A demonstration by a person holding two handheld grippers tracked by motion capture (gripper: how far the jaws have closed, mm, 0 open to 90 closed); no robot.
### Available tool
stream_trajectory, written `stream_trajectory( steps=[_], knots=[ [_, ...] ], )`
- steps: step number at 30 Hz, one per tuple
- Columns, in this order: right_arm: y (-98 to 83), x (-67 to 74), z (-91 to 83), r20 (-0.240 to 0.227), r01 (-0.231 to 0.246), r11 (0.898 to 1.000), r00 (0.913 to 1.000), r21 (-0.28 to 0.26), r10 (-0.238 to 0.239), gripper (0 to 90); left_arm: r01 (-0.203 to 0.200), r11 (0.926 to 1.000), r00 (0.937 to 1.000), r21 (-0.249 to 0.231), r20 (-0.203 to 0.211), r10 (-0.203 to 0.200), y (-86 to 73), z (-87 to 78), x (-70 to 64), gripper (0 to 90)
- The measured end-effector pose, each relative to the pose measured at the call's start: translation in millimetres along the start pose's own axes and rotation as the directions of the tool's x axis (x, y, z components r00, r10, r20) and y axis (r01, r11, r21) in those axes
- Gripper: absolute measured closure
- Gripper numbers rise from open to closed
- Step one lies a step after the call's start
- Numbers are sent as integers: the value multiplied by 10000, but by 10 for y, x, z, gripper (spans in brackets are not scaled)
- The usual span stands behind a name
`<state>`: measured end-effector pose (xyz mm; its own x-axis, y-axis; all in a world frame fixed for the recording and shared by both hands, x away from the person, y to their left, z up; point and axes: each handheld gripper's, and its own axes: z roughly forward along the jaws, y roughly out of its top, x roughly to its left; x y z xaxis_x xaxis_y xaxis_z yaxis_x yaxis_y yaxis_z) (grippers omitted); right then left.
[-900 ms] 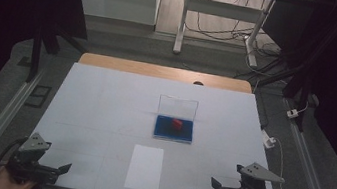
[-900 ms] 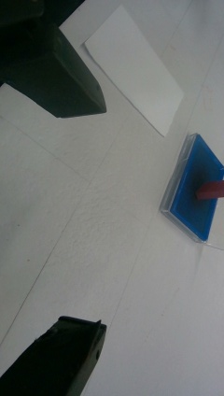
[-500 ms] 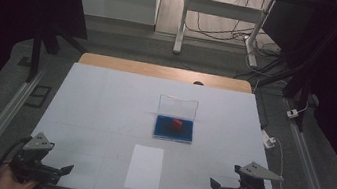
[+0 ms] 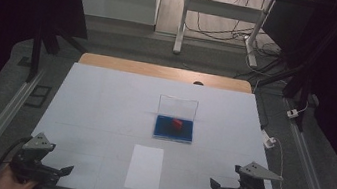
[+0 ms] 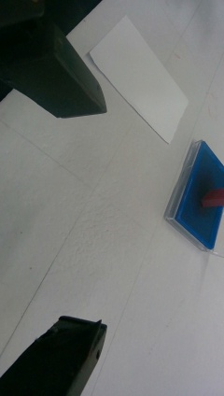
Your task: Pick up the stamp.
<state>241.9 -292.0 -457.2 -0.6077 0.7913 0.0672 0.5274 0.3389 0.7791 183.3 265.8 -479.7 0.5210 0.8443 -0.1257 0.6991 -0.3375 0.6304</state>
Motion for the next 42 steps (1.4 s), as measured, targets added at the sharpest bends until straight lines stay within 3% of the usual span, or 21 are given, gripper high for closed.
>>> stream_trajectory(
  steps=[12, 17, 24, 42],
  knots=[
    [76, 36, 3, -230, 312, 9995, 9993, 52, -311, 0, 368, 9988, 9991, -310, 223, -362, -19, -33, 46, 17],
    [117, 38, 16, -325, 418, 9991, 9986, 10, -417, 0, 351, 9987, 9990, -370, 295, -340, -24, -39, 50, 13],
    [192, 80, 100, -336, 906, 9958, 9954, 155, -900, 0, 379, 9986, 9989, -374, 278, -369, -24, -39, 50, 7],
    [337, 98, 301, -772, 1245, 9922, 9893, 55, -1237, 0, 373, 9980, 9993, -503, -19, -374, -31, -53, 33, 0]
  ],
)
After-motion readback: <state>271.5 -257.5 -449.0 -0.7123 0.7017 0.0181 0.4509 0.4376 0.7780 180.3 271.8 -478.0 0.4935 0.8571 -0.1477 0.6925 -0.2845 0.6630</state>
